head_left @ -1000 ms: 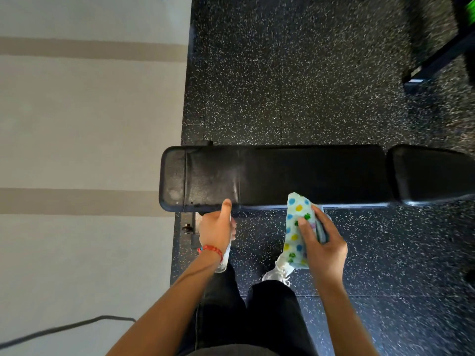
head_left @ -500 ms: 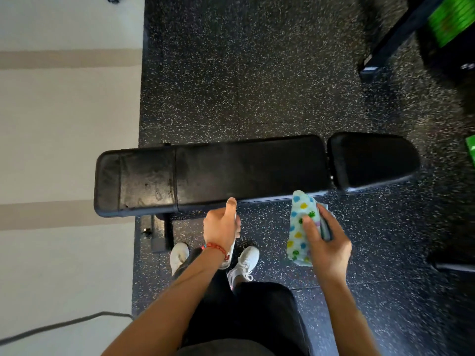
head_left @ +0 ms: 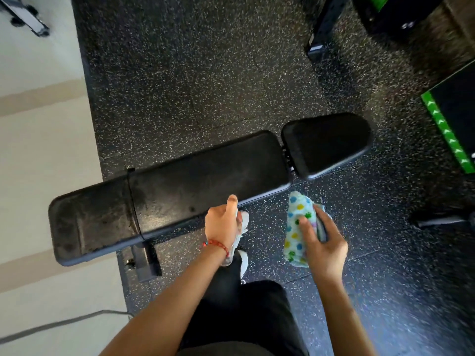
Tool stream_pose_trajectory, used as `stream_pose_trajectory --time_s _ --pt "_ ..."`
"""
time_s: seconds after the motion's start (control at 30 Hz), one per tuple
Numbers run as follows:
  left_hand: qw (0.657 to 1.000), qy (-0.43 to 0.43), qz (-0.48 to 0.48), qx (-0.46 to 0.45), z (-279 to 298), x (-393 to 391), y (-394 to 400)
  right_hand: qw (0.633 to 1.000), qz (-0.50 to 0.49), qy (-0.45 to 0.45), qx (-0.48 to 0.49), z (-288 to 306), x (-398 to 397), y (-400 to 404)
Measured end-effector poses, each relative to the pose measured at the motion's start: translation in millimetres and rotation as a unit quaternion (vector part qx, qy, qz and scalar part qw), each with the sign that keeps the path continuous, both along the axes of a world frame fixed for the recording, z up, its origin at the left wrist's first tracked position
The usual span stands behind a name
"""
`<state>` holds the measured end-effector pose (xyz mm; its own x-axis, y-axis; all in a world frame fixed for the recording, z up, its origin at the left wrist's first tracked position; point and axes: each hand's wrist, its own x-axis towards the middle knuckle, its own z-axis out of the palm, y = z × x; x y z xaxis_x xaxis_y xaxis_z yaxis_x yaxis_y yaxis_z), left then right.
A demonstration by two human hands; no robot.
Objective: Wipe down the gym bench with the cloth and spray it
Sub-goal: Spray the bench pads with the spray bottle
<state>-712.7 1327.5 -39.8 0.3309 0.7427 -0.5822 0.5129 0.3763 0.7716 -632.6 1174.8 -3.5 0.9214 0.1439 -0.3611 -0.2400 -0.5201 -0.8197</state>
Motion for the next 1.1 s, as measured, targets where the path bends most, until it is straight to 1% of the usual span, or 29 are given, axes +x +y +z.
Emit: stream_pose_trajectory --time_s 0.17,0.37,0.53,0.73,0.9,1.1 --pt "0.999 0.0 -0.046 -0.018 -2 40 3 0.999 -0.038 -0.003 0.002 -1 24 1" --pt "0.993 -0.014 -0.117 0.0 8 106 10 0.995 -0.097 -0.012 -0.005 5 66 7" --pt "0.981 -0.029 -0.19 -0.004 12 157 12 0.987 -0.158 -0.015 0.012 11 95 13" --pt "0.965 -0.021 -0.262 -0.005 9 199 6 0.973 -0.229 -0.017 0.019 11 116 6" --pt "0.954 -0.005 -0.3 0.021 2 224 -1 0.965 -0.261 -0.019 0.014 9 129 -8" --pt "0.953 0.032 -0.296 0.051 1 253 -15 0.955 -0.293 -0.021 0.033 7 147 -35"
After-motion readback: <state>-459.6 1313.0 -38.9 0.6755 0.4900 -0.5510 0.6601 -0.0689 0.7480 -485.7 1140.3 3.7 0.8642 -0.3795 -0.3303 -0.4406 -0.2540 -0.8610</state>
